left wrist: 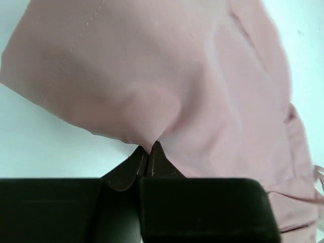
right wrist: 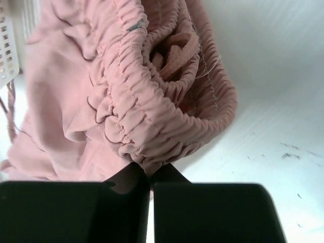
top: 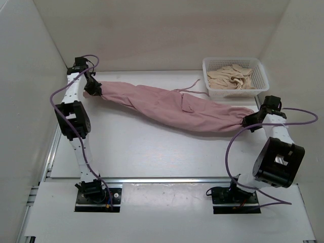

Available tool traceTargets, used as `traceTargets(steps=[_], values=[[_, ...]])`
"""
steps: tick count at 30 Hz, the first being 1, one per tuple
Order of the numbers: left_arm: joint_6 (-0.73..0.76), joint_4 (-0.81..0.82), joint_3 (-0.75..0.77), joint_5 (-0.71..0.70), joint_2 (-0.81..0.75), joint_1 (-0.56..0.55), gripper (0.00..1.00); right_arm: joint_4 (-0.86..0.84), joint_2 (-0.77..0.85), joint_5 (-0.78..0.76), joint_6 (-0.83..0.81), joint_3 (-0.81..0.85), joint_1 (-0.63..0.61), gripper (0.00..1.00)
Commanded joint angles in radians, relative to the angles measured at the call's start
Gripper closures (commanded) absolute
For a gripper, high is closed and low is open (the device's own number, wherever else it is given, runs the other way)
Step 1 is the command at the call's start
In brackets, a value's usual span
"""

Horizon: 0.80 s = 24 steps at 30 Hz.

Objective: Fold and stack the trousers
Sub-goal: Fold the trousers

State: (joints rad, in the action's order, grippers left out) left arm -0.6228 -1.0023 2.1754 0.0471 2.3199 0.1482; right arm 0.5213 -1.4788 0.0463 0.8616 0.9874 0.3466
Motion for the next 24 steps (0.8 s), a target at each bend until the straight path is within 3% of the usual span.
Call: traceTargets(steps=[1, 10, 11, 13, 14, 15, 16, 17, 20, 22, 23, 24], values=[[0.025, 0.021, -0.118, -0.088, -0.220, 0.031, 0.90, 0.060, 0.081, -0.080, 0.005, 0.004, 0.012, 1.00], [0.052, 0.021, -0.594, -0.222, -0.491, 0.080, 0.90, 0.258, 0.311, -0.181, -0.033, -0.137, 0.051, 1.00], [0.064, 0.010, -0.623, -0.233, -0.491, 0.102, 0.88, 0.258, 0.342, -0.190, -0.042, -0.153, 0.064, 1.00], [0.077, -0.030, -0.637, -0.233, -0.491, 0.123, 0.68, 0.269, 0.411, -0.200, -0.055, -0.188, 0.065, 0.96], [0.077, -0.039, -0.637, -0.224, -0.491, 0.135, 0.47, 0.269, 0.422, -0.200, -0.077, -0.188, 0.065, 0.82], [0.077, -0.039, -0.647, -0.208, -0.502, 0.145, 0.12, 0.269, 0.422, -0.189, -0.078, -0.188, 0.065, 0.71], [0.077, -0.039, -0.657, -0.208, -0.525, 0.158, 0.03, 0.269, 0.431, -0.178, -0.094, -0.188, 0.065, 0.57], [0.077, -0.039, -0.657, -0.198, -0.539, 0.159, 0.00, 0.260, 0.431, -0.169, -0.116, -0.188, 0.065, 0.32], [0.097, -0.039, -0.657, -0.197, -0.576, 0.182, 0.00, 0.221, 0.388, -0.079, -0.167, -0.149, 0.065, 0.07], [0.097, -0.039, -0.666, -0.211, -0.576, 0.218, 0.03, 0.221, 0.359, -0.033, -0.179, -0.113, 0.065, 0.05], [0.097, -0.039, -0.680, -0.211, -0.576, 0.228, 0.14, 0.221, 0.348, 0.005, -0.179, -0.113, 0.065, 0.04], [0.097, -0.039, -0.689, -0.211, -0.576, 0.228, 0.17, 0.221, 0.348, 0.015, -0.179, -0.101, 0.065, 0.04]])
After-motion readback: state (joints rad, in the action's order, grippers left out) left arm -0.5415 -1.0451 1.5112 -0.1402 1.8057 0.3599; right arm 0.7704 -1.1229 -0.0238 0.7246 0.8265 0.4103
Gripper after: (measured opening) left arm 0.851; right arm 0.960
